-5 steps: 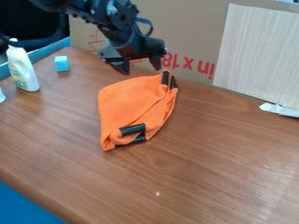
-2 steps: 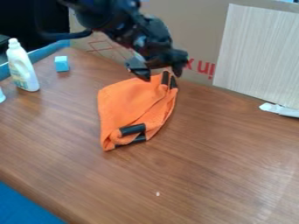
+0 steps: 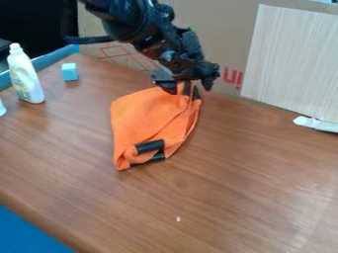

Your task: Unfold the cloth from top right to bottom left

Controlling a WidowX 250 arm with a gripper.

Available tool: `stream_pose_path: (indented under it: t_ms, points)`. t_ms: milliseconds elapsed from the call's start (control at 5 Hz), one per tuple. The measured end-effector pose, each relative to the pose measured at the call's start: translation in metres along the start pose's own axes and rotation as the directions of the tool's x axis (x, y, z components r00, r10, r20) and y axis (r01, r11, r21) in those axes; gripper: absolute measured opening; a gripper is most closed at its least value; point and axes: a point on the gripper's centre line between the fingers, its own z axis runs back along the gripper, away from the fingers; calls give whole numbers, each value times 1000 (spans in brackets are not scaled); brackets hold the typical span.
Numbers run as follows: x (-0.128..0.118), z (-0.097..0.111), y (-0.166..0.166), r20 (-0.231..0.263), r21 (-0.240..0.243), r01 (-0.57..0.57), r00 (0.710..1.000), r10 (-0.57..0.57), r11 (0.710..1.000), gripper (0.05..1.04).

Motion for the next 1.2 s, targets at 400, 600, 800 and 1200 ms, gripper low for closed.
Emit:
stream_pose_path:
  t_ms: [400,600,800,1200]
  points:
    - [-3,-14,4,-19,38,-12,1000,13,999,773]
    - [-6,-14,6,-35,52,-8,999,10,999,463]
    - [-7,-13,8,-56,32,0,998,2,999,218]
    - [19,18,18,-38,-53,-63,997,61,997,61]
